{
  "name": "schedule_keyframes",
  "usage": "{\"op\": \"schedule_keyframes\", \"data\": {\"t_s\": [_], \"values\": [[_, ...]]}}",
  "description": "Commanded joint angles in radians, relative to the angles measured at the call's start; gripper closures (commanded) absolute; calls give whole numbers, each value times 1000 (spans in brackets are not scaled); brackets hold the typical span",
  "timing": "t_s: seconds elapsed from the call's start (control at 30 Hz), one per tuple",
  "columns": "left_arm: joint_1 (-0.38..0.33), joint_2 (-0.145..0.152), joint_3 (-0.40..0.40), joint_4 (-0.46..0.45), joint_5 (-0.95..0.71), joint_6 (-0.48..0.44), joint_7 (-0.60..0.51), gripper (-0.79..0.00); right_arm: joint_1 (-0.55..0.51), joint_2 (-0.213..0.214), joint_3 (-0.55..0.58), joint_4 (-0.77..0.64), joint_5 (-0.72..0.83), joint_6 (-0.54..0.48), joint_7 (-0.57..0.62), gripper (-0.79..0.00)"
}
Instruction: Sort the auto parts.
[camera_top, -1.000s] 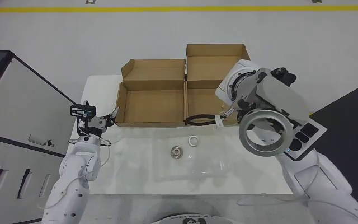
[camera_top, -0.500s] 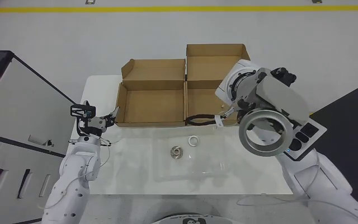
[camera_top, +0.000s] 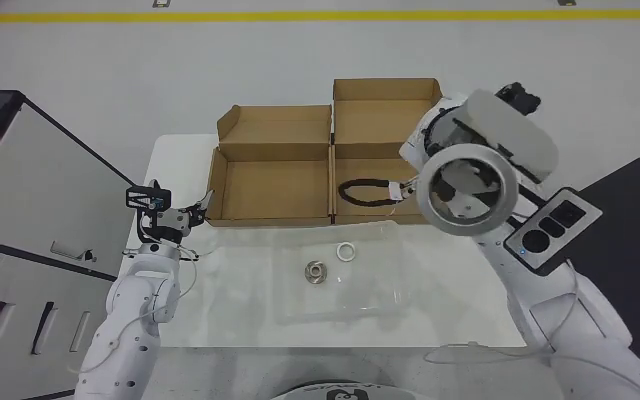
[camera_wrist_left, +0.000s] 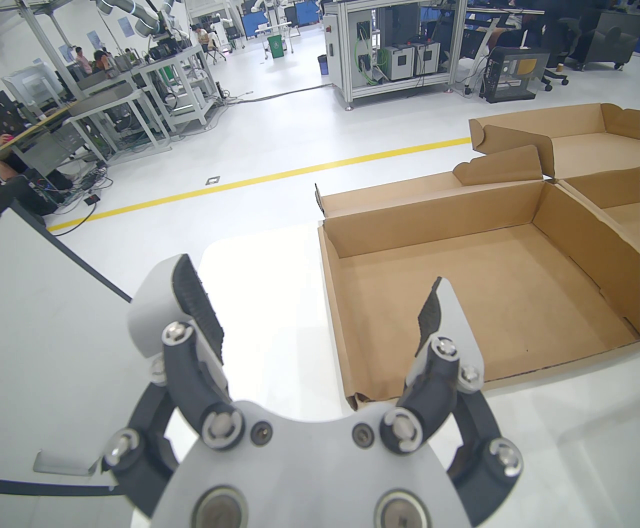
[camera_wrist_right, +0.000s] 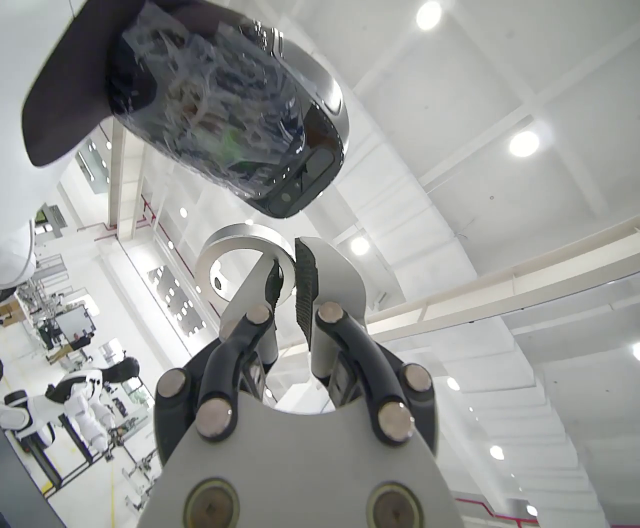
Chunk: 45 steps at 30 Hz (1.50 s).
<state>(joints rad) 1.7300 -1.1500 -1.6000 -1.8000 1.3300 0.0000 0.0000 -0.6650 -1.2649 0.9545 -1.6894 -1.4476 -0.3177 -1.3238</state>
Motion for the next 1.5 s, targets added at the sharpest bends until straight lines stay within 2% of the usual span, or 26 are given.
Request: {"op": "schedule_keyframes", "data": {"t_s": [0.0,0.13,0.3,0.43,0.67,1.0,1.47], "values": [[0,0,0,0,0,0,0,-785,27,1,19,33,-24,-30,73,0],[0,0,0,0,0,0,0,-785,101,5,40,107,-86,-116,207,0],[0,0,0,0,0,0,0,-785,207,8,23,217,-225,-249,295,0],[0,0,0,0,0,0,0,-785,291,8,-23,289,-351,-348,335,0],[0,0,0,0,0,0,0,-785,376,-2,-122,391,-485,-445,397,0],[0,0,0,0,0,0,0,-785,448,-17,-296,512,-694,-518,383,0],[0,0,0,0,0,0,0,-785,449,-101,-517,706,-729,-521,402,0]]}}
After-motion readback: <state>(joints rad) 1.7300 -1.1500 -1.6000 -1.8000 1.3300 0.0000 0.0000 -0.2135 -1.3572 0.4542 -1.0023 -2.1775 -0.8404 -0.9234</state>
